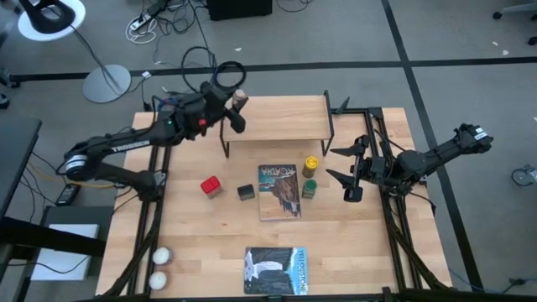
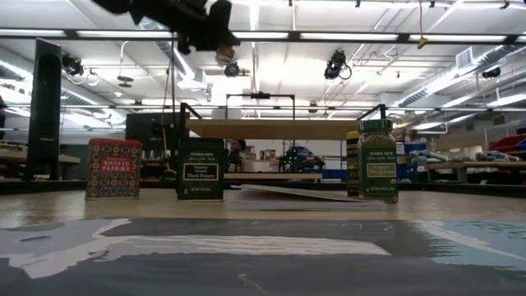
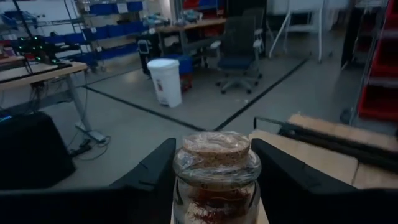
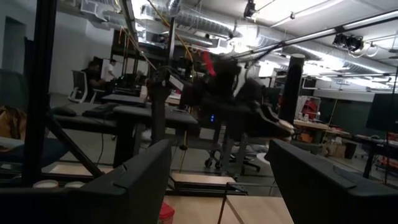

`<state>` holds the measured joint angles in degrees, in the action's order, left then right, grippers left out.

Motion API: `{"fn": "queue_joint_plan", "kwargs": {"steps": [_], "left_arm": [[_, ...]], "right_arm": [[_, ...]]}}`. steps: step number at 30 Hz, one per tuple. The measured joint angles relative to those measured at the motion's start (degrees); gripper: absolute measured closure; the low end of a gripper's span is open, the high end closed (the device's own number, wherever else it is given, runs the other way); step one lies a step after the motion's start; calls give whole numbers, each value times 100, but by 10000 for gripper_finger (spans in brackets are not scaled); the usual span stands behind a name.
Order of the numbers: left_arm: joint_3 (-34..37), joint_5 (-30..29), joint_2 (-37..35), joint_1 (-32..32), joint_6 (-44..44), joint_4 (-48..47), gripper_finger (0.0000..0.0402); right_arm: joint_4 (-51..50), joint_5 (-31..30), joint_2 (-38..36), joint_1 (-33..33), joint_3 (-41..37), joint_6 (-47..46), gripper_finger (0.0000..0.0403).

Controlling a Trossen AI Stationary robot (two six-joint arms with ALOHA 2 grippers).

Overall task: Shelf spices
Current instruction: Put the brown seasoning bottle on the shelf

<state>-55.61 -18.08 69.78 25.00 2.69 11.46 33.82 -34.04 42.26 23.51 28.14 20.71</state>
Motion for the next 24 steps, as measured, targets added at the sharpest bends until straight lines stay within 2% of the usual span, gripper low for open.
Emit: {"fn": "queue_joint_plan", "kwargs": {"steps": [8, 13, 18, 24], "left_arm": [[1120, 1278, 424, 975, -157, 2046, 227], [1079, 1632, 1083, 1403, -340, 2529, 227], [809, 2077, 1705, 1743, -416, 2555, 227], [573, 2187, 1973, 1932, -488, 2570, 227]], "right_arm": [[11, 0, 0, -8, 0, 2, 133], [28, 2, 0, -65, 0, 2, 133], [13, 2, 0, -83, 0, 2, 133], [-7, 2, -2, -83, 0, 44, 133]]}}
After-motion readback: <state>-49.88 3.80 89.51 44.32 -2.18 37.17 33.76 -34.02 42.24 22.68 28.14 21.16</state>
